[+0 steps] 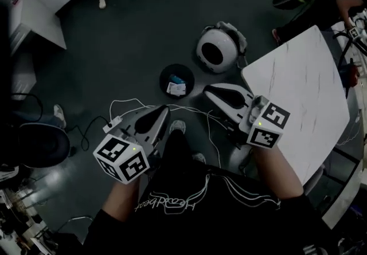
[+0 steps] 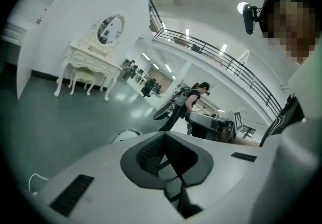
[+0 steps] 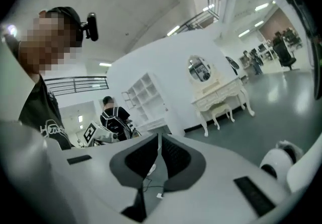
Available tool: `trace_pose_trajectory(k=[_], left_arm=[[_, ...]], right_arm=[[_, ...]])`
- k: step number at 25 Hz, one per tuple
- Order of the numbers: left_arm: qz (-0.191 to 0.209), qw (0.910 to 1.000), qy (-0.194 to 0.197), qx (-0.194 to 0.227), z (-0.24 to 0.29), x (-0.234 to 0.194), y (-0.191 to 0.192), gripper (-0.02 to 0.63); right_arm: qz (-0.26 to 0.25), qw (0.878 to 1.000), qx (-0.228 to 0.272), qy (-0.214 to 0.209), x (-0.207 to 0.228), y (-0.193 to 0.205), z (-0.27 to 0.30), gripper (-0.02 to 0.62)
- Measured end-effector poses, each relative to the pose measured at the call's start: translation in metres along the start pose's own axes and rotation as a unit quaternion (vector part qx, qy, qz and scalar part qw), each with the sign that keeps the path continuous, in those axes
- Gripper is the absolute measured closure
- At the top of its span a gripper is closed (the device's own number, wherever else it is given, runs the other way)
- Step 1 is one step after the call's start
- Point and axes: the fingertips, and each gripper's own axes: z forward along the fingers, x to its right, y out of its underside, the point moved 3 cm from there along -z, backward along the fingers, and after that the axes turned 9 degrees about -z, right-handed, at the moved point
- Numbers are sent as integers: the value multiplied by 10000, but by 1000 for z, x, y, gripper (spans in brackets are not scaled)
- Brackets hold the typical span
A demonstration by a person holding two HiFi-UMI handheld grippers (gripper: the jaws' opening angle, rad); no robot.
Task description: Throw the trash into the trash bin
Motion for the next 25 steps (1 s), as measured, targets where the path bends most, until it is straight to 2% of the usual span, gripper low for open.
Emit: trace_pose_trajectory(k=[3, 6, 10, 13, 17, 25], left_arm=[[462, 9973, 570, 60, -8, 74, -9, 601], [898, 9911, 970, 175, -18, 141, -14, 601], [1574, 9764, 1418, 424, -35, 217, -15, 601], [1925, 9649, 1710, 518, -48, 262, -4, 601], [2171, 9552, 1927, 570, -52, 302, 17, 601], [2318, 9485, 2102, 493, -53, 336, 36, 601]], right_arm=[[-607, 9980, 150, 38, -48, -47, -52, 549], [-951, 9949, 263, 207, -85, -82, -105, 549], [-1291, 9895, 575, 298, -130, -108, -163, 557], [-1500, 9851, 753, 383, -159, -112, -199, 560], [-1548, 9817, 970, 538, -176, -105, -242, 563], [-1550, 9779, 1209, 709, -190, -99, -273, 565]])
